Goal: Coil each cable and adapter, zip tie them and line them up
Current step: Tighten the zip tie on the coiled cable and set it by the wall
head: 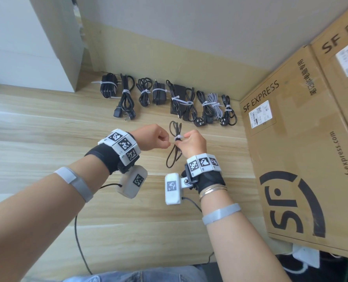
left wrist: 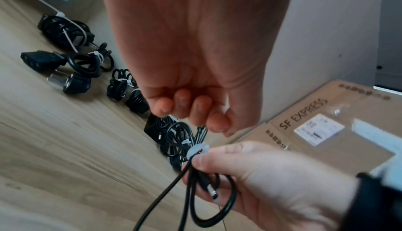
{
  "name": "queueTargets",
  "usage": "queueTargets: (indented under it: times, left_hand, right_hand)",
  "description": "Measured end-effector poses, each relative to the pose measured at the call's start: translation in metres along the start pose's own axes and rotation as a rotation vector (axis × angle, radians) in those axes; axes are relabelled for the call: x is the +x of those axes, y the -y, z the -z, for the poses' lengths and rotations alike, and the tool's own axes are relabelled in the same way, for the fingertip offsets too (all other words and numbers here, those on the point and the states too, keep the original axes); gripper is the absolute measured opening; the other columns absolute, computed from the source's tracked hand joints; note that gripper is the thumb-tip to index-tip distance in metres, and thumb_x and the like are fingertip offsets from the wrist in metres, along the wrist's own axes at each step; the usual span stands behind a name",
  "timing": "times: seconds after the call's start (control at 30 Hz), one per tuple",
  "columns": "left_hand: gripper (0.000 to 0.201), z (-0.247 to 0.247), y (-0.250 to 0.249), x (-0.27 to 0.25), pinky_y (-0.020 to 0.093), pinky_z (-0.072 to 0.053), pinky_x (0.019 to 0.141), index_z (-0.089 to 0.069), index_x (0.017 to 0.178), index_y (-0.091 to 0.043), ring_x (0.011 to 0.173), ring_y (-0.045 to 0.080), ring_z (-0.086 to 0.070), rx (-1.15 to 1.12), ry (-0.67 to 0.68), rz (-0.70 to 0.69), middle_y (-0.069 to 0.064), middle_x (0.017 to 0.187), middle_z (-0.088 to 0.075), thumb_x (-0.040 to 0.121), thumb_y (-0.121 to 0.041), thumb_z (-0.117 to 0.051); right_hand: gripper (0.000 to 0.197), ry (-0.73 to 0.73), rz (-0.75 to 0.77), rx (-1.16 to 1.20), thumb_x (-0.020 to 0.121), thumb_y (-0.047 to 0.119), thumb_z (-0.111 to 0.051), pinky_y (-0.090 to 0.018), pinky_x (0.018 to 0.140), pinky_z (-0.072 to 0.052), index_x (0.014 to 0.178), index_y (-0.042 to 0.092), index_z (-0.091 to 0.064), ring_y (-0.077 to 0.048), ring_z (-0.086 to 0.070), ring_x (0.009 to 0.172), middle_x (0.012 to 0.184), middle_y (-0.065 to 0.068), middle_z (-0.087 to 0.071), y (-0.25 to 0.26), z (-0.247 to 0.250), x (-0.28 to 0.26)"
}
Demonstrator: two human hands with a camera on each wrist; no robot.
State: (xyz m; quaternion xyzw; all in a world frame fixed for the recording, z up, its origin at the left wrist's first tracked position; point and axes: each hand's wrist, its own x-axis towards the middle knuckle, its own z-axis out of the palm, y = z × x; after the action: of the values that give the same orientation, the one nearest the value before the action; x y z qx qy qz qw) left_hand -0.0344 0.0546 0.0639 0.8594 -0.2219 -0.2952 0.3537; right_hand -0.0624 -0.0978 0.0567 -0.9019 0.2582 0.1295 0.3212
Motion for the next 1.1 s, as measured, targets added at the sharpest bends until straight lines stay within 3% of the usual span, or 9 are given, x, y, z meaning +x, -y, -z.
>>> queueTargets:
  times: [0.23, 0.37, 0.47, 0.57, 0.73, 0.87, 0.97, 1.03, 1.1]
  left_hand:
    - [0.031, 0.004, -0.002, 0.000, 0.013, -0.029, 0.050, -0.044, 0.060, -0.016, 0.050, 0.006, -0.033, -0.097, 0.013, 0.019, -0.005, 0.058, -0.040, 0.090, -0.016, -0.053]
    - [0.008, 0.005, 0.005, 0.004, 0.029, -0.042, 0.077, -0.048, 0.091, -0.017, 0.081, 0.019, -0.053, -0.135, 0.081, 0.115, 0.001, 0.096, -0.057, 0.091, -0.024, -0.050]
    - [0.018, 0.009, 0.015, 0.008, 0.038, -0.043, 0.091, -0.047, 0.101, -0.013, 0.101, 0.026, -0.056, -0.261, 0.007, 0.164, 0.008, 0.114, -0.057, 0.092, -0.028, -0.050]
    - [0.016, 0.016, 0.022, 0.009, 0.040, -0.049, 0.090, -0.044, 0.100, -0.015, 0.105, 0.026, -0.059, -0.388, -0.048, 0.213, 0.008, 0.117, -0.055, 0.093, -0.028, -0.048]
    - [0.011, 0.039, 0.042, 0.016, 0.042, -0.049, 0.089, -0.043, 0.099, -0.016, 0.105, 0.027, -0.060, -0.412, -0.152, 0.243, 0.010, 0.118, -0.056, 0.093, -0.025, -0.047]
    - [0.013, 0.058, 0.058, 0.025, 0.045, -0.051, 0.087, -0.042, 0.102, -0.016, 0.094, 0.028, -0.060, -0.408, -0.252, 0.254, 0.012, 0.113, -0.057, 0.093, -0.024, -0.047]
    - [0.018, 0.068, 0.069, 0.039, 0.047, -0.053, 0.084, -0.042, 0.104, -0.011, 0.083, 0.025, -0.056, -0.370, -0.330, 0.272, 0.012, 0.106, -0.056, 0.094, -0.025, -0.047]
    - [0.019, 0.073, 0.075, 0.050, 0.045, -0.052, 0.085, -0.043, 0.104, -0.011, 0.084, 0.024, -0.054, -0.352, -0.377, 0.283, 0.010, 0.104, -0.054, 0.094, -0.026, -0.047]
    - [0.018, 0.079, 0.083, 0.061, 0.044, -0.050, 0.087, -0.042, 0.101, -0.013, 0.087, 0.023, -0.053, -0.359, -0.413, 0.298, 0.010, 0.106, -0.056, 0.093, -0.028, -0.048]
  right_hand:
    - [0.025, -0.034, -0.011, 0.022, 0.081, 0.021, -0.069, -0.023, 0.072, -0.043, 0.102, 0.011, -0.061, -0.021, -0.062, 0.094, 0.106, -0.007, -0.066, 0.005, 0.000, 0.015]
    - [0.027, 0.017, 0.040, 0.117, 0.082, 0.022, -0.068, -0.020, 0.073, -0.040, 0.106, 0.012, -0.059, -0.015, -0.056, 0.088, 0.098, 0.002, -0.058, 0.015, -0.007, 0.012]
    - [0.025, 0.060, 0.052, 0.195, 0.083, 0.021, -0.066, -0.030, 0.080, -0.052, 0.106, 0.014, -0.058, -0.017, -0.061, 0.087, 0.100, 0.001, -0.061, 0.029, -0.017, 0.014]
    - [0.023, 0.095, 0.046, 0.287, 0.083, 0.022, -0.064, -0.040, 0.086, -0.054, 0.105, 0.017, -0.058, -0.021, -0.065, 0.092, 0.108, -0.004, -0.064, 0.045, -0.026, 0.019]
    - [0.043, 0.298, 0.007, 0.512, 0.092, 0.012, -0.051, -0.038, 0.089, -0.054, 0.135, 0.011, -0.047, -0.025, -0.061, 0.103, 0.126, -0.012, -0.056, 0.070, -0.036, 0.037]
    - [0.051, 0.404, 0.010, 0.539, 0.096, 0.010, -0.046, -0.038, 0.085, -0.054, 0.145, 0.013, -0.032, -0.028, -0.054, 0.117, 0.136, -0.009, -0.047, 0.094, -0.049, 0.057]
    - [0.054, 0.352, 0.063, 0.447, 0.092, 0.016, -0.053, -0.046, 0.097, -0.048, 0.142, 0.006, -0.035, -0.033, -0.054, 0.120, 0.139, -0.017, -0.047, 0.111, -0.065, 0.073]
    - [0.057, 0.289, 0.100, 0.409, 0.089, 0.018, -0.057, -0.044, 0.100, -0.046, 0.141, 0.005, -0.037, -0.029, -0.054, 0.119, 0.139, -0.012, -0.048, 0.118, -0.073, 0.086]
    - [0.048, 0.208, 0.128, 0.411, 0.086, 0.019, -0.063, -0.042, 0.098, -0.048, 0.131, 0.006, -0.049, -0.026, -0.057, 0.112, 0.127, -0.009, -0.056, 0.124, -0.077, 0.101]
